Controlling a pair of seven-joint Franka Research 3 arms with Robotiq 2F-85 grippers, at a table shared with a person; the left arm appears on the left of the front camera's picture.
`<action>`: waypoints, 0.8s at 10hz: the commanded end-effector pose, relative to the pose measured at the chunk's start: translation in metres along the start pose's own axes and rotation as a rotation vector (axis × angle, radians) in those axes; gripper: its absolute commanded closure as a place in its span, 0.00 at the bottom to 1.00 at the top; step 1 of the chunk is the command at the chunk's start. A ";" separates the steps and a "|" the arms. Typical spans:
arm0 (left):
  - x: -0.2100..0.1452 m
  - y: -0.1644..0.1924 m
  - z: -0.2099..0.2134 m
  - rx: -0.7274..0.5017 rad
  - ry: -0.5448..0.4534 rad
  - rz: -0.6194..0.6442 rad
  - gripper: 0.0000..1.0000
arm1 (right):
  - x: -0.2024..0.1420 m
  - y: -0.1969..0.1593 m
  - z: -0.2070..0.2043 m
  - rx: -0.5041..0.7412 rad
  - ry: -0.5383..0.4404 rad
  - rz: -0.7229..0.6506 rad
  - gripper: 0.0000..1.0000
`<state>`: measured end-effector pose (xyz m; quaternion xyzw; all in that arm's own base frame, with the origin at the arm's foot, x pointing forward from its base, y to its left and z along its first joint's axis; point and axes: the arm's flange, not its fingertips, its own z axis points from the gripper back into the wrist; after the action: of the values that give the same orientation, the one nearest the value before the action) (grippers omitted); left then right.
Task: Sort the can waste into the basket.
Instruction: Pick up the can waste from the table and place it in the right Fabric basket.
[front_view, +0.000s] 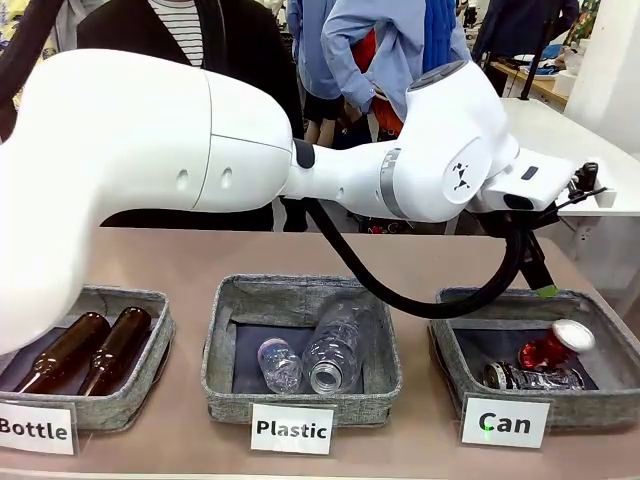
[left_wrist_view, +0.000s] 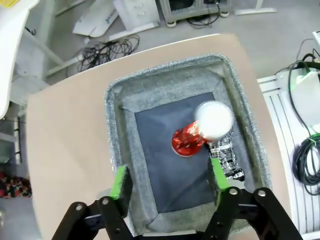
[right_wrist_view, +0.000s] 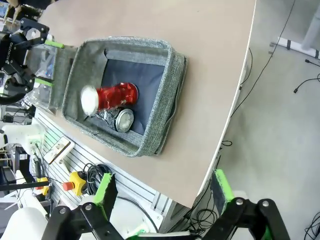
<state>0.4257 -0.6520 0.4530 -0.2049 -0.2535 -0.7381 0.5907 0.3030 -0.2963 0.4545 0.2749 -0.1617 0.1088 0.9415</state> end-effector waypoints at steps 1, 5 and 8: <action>0.005 0.001 0.011 0.012 0.027 -0.010 0.00 | 0.003 0.001 0.005 -0.012 0.013 -0.017 0.00; -0.011 -0.026 0.090 -0.124 0.072 0.044 0.00 | 0.030 0.009 -0.017 0.050 -0.054 -0.044 0.00; -0.058 -0.065 0.204 -0.014 0.055 0.149 0.00 | 0.102 0.077 -0.050 0.227 -0.180 0.097 0.00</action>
<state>0.4012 -0.5332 0.5622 -0.2036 -0.2004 -0.7169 0.6359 0.3741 -0.2119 0.4773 0.3663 -0.2268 0.1279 0.8933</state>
